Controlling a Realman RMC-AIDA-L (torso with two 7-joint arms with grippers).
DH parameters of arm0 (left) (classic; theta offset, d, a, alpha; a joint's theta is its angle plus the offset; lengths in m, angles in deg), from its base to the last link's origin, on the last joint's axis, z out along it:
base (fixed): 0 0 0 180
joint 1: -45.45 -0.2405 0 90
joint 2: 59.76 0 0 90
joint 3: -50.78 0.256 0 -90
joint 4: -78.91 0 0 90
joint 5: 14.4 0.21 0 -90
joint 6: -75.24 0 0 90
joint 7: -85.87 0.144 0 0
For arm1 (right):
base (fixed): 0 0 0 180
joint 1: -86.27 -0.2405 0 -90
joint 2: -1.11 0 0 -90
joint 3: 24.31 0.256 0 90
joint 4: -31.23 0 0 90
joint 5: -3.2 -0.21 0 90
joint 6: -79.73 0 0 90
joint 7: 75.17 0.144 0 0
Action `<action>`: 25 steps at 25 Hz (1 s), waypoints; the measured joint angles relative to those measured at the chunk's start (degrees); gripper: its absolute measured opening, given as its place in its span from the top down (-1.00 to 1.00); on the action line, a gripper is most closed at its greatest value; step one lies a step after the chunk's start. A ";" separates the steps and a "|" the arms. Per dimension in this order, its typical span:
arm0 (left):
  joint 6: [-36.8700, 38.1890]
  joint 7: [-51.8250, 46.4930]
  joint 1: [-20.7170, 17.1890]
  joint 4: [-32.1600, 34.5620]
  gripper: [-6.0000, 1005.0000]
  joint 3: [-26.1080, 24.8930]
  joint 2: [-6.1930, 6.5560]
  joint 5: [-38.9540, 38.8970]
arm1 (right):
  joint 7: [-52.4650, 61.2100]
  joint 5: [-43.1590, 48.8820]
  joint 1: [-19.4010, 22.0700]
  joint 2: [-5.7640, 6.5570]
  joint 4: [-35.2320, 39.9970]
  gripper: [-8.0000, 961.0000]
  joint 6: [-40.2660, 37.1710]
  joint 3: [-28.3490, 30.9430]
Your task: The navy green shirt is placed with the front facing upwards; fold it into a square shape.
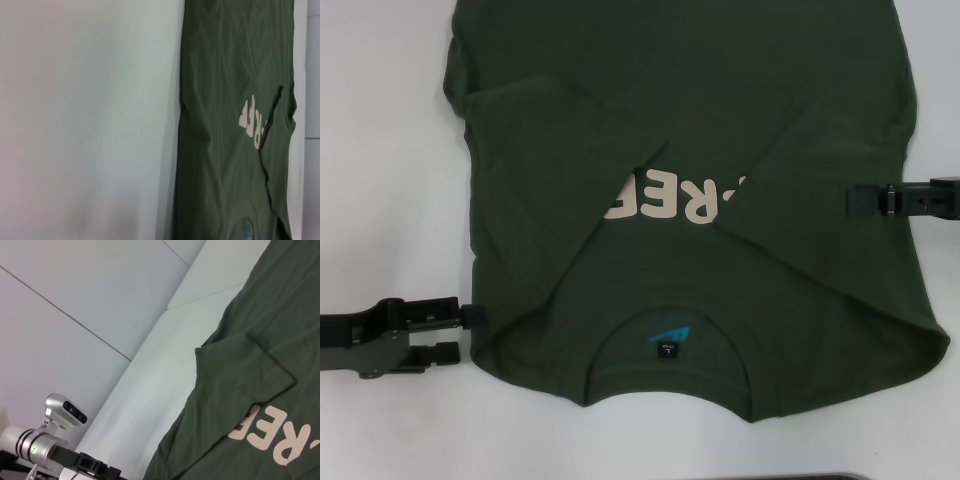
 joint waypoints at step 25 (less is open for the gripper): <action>-2.05 -0.07 2.53 2.14 -0.70 0.17 -1.48 1.79 | 0.70 -0.06 0.03 0.17 0.00 -0.77 0.11 0.70</action>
